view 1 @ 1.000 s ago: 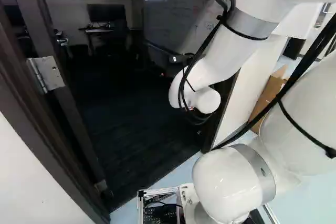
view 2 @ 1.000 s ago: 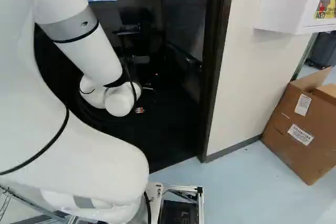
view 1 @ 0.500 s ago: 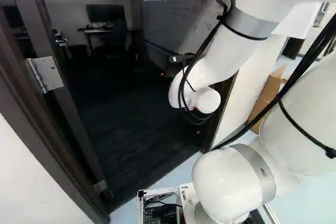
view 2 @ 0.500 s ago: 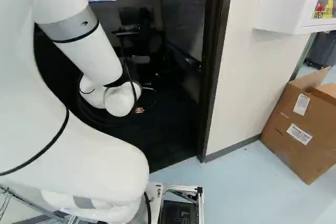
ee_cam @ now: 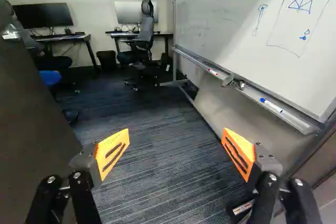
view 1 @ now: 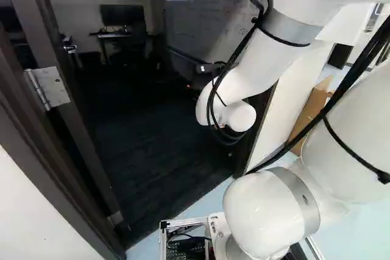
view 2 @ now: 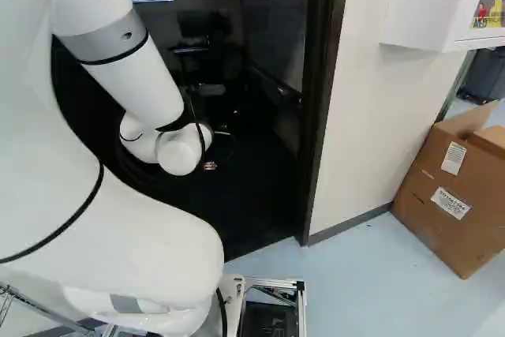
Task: Open the door and move inside
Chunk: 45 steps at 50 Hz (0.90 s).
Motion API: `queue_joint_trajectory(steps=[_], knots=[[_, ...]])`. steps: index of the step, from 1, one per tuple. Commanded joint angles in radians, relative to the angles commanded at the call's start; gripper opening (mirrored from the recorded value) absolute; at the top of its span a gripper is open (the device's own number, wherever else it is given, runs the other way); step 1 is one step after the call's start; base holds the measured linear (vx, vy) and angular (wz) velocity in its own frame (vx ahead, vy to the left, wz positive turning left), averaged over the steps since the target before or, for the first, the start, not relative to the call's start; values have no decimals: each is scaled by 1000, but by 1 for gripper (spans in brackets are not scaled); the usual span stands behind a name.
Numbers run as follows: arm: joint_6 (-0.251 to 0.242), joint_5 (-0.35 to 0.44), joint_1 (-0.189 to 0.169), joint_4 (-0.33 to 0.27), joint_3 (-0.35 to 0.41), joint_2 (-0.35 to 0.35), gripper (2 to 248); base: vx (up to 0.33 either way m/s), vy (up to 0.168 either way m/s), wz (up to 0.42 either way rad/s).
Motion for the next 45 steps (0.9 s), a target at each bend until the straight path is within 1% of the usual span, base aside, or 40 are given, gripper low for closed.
queue_joint_trajectory(steps=[21, 45], knots=[[0, 0, 0, 0, 0, 0, 247, 92, -74, 10], [0, 0, 0, 0, 0, 0, 247, 107, -40, 170]])
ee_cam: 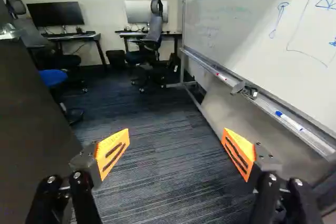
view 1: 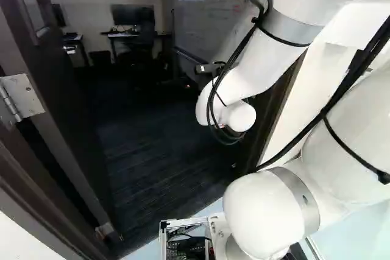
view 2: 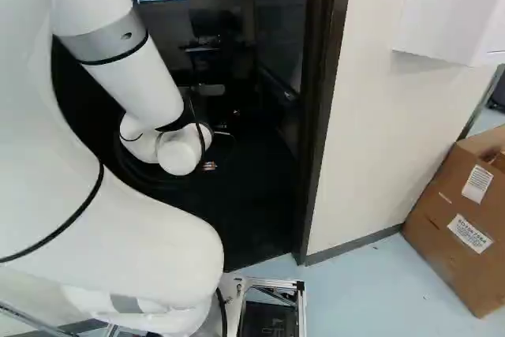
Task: Open the door and move inside
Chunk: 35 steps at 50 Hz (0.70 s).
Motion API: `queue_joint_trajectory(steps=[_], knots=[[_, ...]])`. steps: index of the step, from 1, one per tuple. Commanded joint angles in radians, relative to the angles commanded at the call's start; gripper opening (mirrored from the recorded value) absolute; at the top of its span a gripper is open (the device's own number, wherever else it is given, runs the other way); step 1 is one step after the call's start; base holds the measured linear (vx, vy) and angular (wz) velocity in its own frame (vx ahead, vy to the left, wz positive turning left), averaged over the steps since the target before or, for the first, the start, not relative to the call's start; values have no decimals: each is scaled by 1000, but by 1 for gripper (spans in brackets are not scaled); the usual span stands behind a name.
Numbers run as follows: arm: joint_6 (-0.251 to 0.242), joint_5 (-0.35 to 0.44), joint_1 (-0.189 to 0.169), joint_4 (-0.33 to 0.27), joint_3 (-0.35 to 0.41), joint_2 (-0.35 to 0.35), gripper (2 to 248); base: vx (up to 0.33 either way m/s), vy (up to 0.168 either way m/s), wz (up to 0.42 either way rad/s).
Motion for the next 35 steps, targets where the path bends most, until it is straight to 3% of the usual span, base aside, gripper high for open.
queue_joint_trajectory(steps=[14, 35], knots=[[0, 0, 0, 0, 0, 0, 247, 121, -11, 218], [0, 0, 0, 0, 0, 0, 247, 117, 41, 213]])
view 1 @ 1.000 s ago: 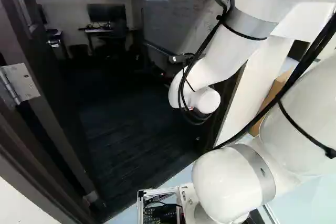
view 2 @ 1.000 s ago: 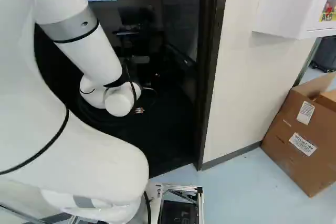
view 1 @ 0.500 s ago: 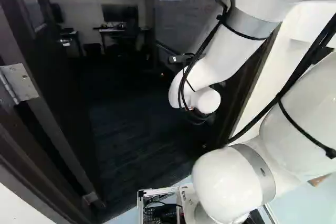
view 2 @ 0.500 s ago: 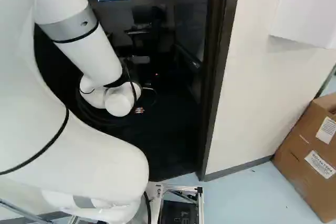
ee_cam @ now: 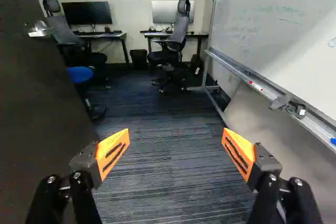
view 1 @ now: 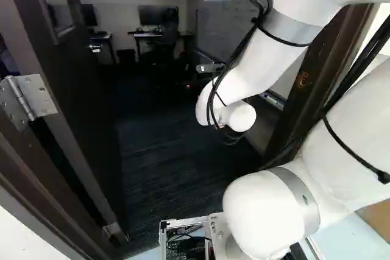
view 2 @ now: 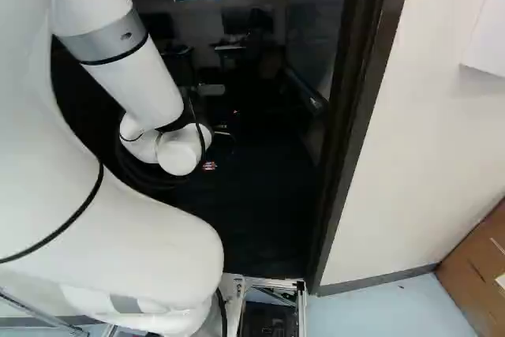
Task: Open the door and move inside
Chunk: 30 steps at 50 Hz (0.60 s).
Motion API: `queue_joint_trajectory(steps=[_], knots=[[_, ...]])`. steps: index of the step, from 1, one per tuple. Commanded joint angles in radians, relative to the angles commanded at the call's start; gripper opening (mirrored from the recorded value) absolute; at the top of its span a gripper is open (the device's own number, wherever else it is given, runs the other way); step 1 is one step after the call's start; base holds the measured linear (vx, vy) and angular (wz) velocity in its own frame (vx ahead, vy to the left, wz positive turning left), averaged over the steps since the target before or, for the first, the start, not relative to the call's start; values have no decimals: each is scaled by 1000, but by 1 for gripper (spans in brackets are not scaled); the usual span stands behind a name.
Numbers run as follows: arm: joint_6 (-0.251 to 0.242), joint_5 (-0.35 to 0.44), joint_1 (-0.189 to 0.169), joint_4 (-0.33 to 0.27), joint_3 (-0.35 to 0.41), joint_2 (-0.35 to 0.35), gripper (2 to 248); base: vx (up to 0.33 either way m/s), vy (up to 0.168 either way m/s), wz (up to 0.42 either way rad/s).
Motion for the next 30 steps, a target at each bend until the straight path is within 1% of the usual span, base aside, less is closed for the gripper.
queue_joint_trajectory(steps=[21, 30], knots=[[0, 0, 0, 0, 0, 0, 247, 106, 40, 195], [0, 0, 0, 0, 0, 0, 247, 88, 10, 35]])
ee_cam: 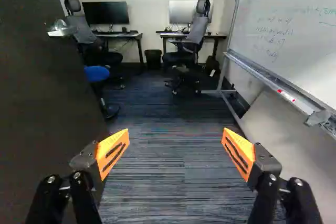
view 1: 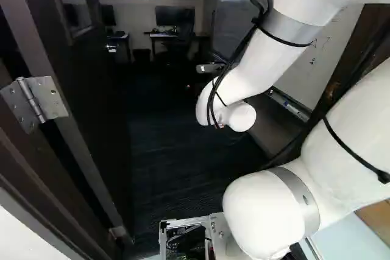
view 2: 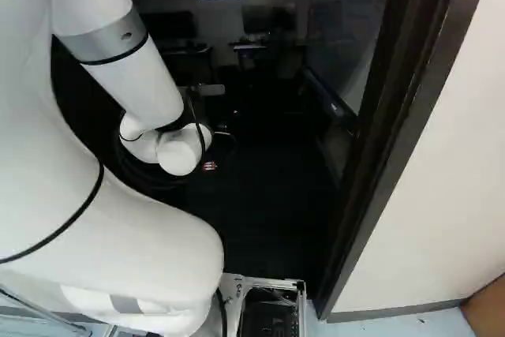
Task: Open the door and move inside
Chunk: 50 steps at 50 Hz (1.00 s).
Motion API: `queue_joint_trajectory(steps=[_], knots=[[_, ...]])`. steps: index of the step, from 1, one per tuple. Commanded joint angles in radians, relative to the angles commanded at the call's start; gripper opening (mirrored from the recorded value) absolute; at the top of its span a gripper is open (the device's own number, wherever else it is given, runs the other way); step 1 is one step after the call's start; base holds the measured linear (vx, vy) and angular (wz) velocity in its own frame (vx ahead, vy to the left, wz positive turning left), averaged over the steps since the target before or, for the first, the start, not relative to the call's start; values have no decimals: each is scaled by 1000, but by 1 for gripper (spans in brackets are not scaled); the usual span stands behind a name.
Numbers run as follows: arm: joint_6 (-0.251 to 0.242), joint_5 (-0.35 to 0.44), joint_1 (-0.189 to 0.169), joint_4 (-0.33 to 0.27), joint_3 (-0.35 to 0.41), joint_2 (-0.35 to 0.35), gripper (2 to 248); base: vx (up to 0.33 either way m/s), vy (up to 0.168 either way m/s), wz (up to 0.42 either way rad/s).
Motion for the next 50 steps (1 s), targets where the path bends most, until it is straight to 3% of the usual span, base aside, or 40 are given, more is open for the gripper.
queue_joint_trajectory(steps=[50], knots=[[0, 0, 0, 0, 0, 0, 247, 119, 3, 1]])
